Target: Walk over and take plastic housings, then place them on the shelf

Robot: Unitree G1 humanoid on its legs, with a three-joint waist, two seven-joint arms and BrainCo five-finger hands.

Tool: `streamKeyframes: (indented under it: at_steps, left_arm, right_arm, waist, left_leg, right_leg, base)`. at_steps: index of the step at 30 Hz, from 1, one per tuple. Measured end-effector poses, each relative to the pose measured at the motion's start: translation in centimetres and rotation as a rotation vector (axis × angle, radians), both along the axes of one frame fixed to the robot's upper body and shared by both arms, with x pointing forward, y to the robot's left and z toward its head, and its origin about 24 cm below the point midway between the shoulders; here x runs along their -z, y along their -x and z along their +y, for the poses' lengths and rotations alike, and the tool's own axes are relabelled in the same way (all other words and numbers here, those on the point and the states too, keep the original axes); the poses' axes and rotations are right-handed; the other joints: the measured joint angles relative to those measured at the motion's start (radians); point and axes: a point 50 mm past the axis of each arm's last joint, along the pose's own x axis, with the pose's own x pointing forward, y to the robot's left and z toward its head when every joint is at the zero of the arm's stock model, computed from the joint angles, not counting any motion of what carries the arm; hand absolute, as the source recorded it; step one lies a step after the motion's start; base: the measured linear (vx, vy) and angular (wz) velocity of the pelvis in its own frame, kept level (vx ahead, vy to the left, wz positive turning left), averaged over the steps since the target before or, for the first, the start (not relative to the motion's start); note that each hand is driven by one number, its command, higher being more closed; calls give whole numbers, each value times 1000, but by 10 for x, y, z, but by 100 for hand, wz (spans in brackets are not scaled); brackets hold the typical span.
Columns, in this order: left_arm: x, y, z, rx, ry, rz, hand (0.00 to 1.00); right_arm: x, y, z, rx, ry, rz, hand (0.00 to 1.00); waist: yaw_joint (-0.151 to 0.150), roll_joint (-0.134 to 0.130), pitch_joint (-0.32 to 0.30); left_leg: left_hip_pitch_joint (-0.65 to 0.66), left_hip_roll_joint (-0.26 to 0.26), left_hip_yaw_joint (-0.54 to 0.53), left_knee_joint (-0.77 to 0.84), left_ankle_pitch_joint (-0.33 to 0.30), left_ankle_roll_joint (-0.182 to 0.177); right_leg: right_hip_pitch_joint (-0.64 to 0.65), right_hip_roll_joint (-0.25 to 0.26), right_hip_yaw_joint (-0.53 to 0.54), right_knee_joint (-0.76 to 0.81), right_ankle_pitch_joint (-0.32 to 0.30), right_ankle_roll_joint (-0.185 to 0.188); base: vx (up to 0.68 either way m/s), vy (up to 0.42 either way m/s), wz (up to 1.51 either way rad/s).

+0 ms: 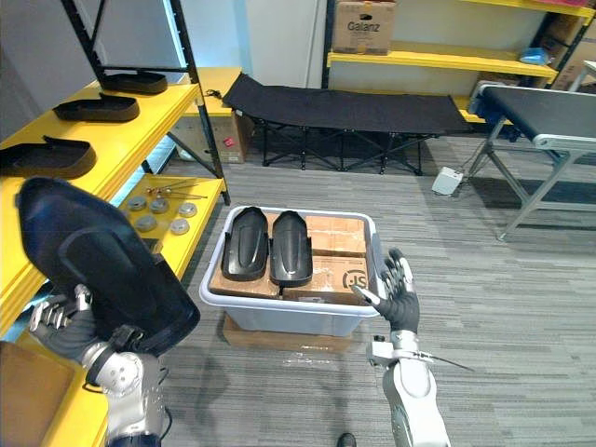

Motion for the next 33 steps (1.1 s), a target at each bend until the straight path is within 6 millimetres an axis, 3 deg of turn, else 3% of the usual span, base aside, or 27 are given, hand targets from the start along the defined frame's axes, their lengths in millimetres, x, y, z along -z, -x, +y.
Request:
streamKeyframes:
  at_steps: [7,9,13,16,18,20,23,25,27,30,33]
  left_arm:
    - [-10,16,-8,172,-58,-47,100]
    - [-17,13,-10,199,-71,-64,100]
    - [-31,13,-9,215,-106,-93,100]
    - [-33,20,-6,212,-119,-61,100]
    - [-32,24,1,199,-130,-38,100]
    - [-28,44,15,127,-133,14,100]
    - [-22,57,19,124,-115,57,100]
    - [-28,57,16,200,-148,26,100]
    - [-29,55,12,267,-156,3,100]
    - [-29,58,10,288,-155,-4,100]
    - [-31,55,5,330,-163,-21,100]
  right_arm:
    - [22,-1,-3,4,-12,97,0]
    - [24,-2,-3,6,-12,101,0]
    - [22,-9,-1,4,-17,85,0]
    - [20,-13,2,-7,-21,74,0]
    - [23,-14,3,-12,-22,85,0]
    - [23,-26,14,-65,-14,83,0]
    - [23,-28,18,-85,21,82,0]
    - [20,-28,12,-52,57,77,0]
    - [17,-29,4,-24,86,76,0]
    - [9,-38,6,-31,86,40,0]
    - [1,-46,12,-42,68,1,0]
  waist:
    - [15,36,-17]
    - [16,38,-17]
    - [46,40,-18]
    - [72,55,-15]
    - [87,50,-11]
    - [134,28,-12]
    - [149,23,-8]
    - [137,15,19]
    - [145,29,20]
    - [152,25,44]
    - [157,7,91]
  left_leg:
    - [-16,-3,-16,0,0,0]
    - [-38,-18,-67,3,3,1]
    - [-88,-54,-220,-23,38,16]
    - [-92,-65,-344,-71,72,28]
    - [-100,-76,-422,-74,92,27]
    - [-106,-95,-473,-69,101,22]
    - [-122,-117,-536,-70,108,17]
    - [-186,-70,-327,-8,92,37]
    - [-216,-45,-237,20,122,33]
    - [-209,-75,-252,1,144,34]
    - [-196,-98,-224,24,122,55]
  right_leg:
    - [0,-4,-16,2,-6,6]
    - [13,-17,-66,8,-18,17]
    - [50,-43,-199,10,-33,38]
    - [60,-65,-192,106,-79,62]
    - [85,-78,-199,147,-115,59]
    - [98,-95,-234,173,-164,71]
    - [151,-102,-326,172,-183,76]
    - [221,-103,-466,165,-187,80]
    - [237,-104,-501,174,-187,80]
    - [238,-135,-494,210,-187,80]
    - [232,-181,-473,255,-187,80]
  base:
    - [1,9,8]
    - [-1,12,69]
    - [21,28,108]
    - [83,61,128]
    - [109,48,135]
    - [85,-40,76]
    - [10,-59,96]
    - [-63,32,180]
    - [-5,112,127]
    - [50,111,44]
    - [54,80,-17]
